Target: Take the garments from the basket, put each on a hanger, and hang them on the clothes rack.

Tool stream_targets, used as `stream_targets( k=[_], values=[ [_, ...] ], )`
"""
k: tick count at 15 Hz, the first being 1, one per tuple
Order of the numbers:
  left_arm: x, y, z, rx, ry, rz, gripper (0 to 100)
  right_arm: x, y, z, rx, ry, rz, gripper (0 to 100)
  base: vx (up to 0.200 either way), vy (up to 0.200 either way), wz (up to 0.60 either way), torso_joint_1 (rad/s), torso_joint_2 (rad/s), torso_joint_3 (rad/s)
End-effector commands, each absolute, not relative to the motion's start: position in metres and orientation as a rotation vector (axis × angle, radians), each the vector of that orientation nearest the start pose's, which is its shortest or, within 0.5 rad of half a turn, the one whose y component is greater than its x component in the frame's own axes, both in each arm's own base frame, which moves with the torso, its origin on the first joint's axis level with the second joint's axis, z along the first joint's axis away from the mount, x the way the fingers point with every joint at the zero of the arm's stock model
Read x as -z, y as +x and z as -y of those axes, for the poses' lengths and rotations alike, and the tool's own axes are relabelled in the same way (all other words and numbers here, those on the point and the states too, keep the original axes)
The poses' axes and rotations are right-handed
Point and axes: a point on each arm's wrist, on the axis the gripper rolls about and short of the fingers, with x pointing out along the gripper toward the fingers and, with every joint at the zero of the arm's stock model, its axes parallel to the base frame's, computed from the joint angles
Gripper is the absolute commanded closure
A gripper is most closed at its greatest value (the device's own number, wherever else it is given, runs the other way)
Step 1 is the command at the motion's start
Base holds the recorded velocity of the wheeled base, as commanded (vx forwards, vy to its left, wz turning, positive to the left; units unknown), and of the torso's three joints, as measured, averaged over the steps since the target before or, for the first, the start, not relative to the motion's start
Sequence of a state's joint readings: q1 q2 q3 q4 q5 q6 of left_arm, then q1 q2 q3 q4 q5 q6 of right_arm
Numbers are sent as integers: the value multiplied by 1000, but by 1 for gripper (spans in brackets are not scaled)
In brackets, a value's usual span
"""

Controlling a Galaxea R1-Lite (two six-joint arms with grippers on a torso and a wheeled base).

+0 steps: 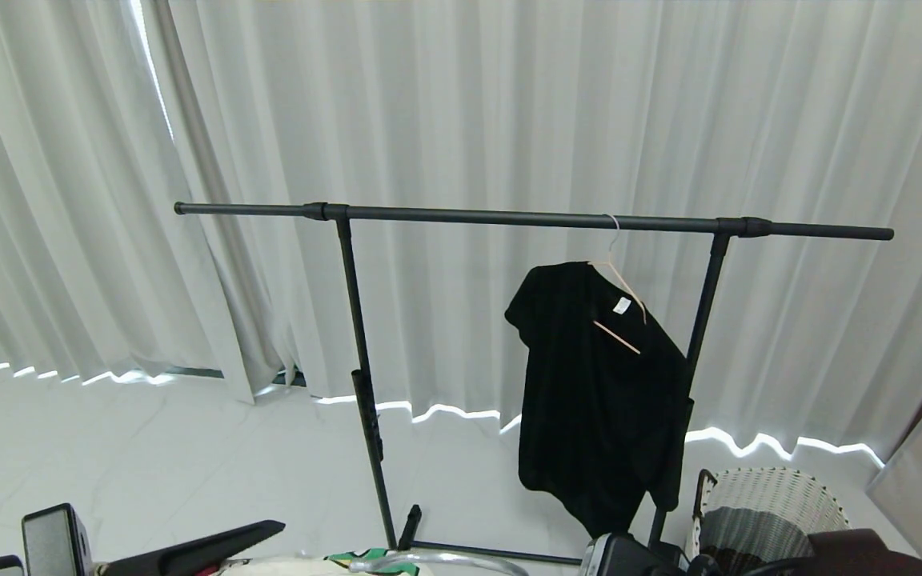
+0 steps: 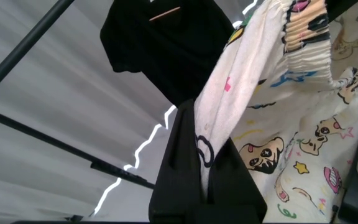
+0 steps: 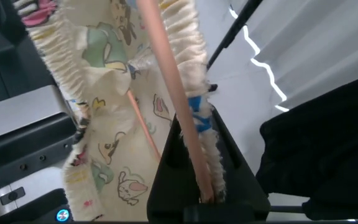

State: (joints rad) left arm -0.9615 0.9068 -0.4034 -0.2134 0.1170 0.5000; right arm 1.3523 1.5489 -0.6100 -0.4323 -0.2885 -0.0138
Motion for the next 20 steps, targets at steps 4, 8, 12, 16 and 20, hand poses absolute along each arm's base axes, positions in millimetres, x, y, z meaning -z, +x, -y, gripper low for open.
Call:
stream_targets(
  k=[4,8,12,16,20],
  values=[
    [-183,58,79,891,620,-50,0,-171,87,-219,-949,-422,-276,100,0,0,0,0,0,0],
    [-184,52,70,883,596,-19,0,-182,103,-189,-858,-447,-292,100,0,0,0,0,0,0],
    [-144,45,53,830,552,-161,0,-194,101,-177,-839,-413,-253,100,0,0,0,0,0,0],
    [-118,49,34,572,467,-325,0,-204,96,-169,-846,-410,-203,100,0,0,0,0,0,0],
    [-119,52,34,584,433,-345,0,-214,89,-177,-897,-398,-165,100,0,0,0,0,0,0]
  ],
)
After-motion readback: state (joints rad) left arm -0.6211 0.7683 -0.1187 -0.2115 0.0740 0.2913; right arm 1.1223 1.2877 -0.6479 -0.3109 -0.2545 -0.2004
